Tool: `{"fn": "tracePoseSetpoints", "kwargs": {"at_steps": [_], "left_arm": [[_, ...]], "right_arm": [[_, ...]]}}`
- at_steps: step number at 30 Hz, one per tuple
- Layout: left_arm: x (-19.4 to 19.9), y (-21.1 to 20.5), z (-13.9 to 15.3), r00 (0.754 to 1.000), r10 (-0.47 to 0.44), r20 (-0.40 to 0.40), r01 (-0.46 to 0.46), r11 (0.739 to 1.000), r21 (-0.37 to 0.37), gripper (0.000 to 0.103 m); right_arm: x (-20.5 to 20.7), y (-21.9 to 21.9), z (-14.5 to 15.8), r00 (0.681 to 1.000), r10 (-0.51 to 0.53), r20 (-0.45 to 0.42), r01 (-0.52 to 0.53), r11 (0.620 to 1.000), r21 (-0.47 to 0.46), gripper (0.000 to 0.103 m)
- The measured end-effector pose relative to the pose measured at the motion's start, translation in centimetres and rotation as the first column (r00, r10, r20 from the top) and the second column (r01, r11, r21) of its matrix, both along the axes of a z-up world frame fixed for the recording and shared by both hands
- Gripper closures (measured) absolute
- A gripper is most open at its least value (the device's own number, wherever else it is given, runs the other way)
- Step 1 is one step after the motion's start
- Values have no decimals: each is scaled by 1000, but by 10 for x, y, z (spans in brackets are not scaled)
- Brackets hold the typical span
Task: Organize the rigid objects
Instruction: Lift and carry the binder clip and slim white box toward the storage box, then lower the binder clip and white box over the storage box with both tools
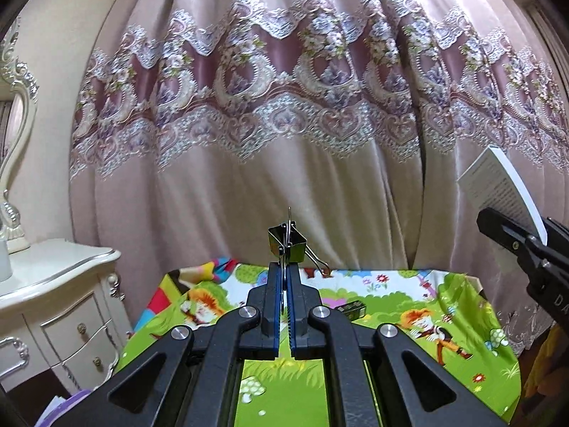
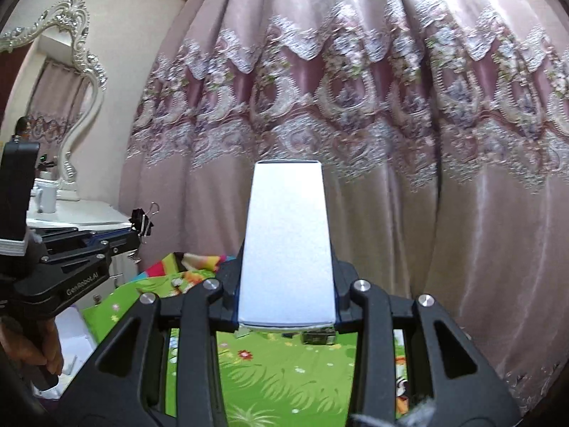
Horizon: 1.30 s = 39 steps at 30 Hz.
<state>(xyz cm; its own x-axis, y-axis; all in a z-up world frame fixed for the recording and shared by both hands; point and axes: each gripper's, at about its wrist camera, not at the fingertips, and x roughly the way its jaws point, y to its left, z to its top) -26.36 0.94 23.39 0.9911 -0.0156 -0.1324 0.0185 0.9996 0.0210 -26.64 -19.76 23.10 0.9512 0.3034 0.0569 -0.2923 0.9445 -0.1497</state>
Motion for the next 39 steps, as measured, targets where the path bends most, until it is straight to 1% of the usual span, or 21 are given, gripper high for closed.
{"fn": "tracePoseSetpoints", "kwargs": {"at_steps": [5, 14, 18, 21, 24, 29, 33, 37, 39], "left_arm": [[-4, 24, -11, 998, 36, -48, -37, 999, -20, 100], [-22, 78, -26, 983, 159, -91, -165, 984, -64, 100], [-29, 98, -34, 975, 194, -112, -203, 976, -78, 100], [-35, 113, -44, 965, 220, -143, -235, 967, -94, 100], [-41, 128, -55, 952, 251, -178, -272, 957, -105, 100], [-53, 157, -75, 924, 301, -234, -338, 931, -137, 100], [-64, 178, -93, 895, 343, -285, -394, 907, -146, 100], [-71, 194, -113, 864, 369, -342, -438, 886, -150, 100], [-75, 203, -124, 844, 382, -378, -464, 872, -157, 100]], "right_arm": [[5, 21, -3, 993, 97, -74, -98, 995, -17, 63], [2, 65, -16, 971, 209, -115, -218, 973, -75, 63], [2, 86, -19, 951, 270, -150, -285, 954, -90, 63], [2, 104, -23, 929, 320, -186, -343, 933, -107, 63], [3, 128, -31, 893, 378, -244, -416, 901, -125, 63], [0, 165, -47, 841, 445, -307, -508, 845, -169, 63], [-7, 191, -61, 797, 486, -358, -575, 792, -206, 63], [-12, 219, -78, 737, 521, -430, -649, 724, -234, 63], [-13, 231, -87, 707, 532, -465, -679, 695, -236, 63]]}}
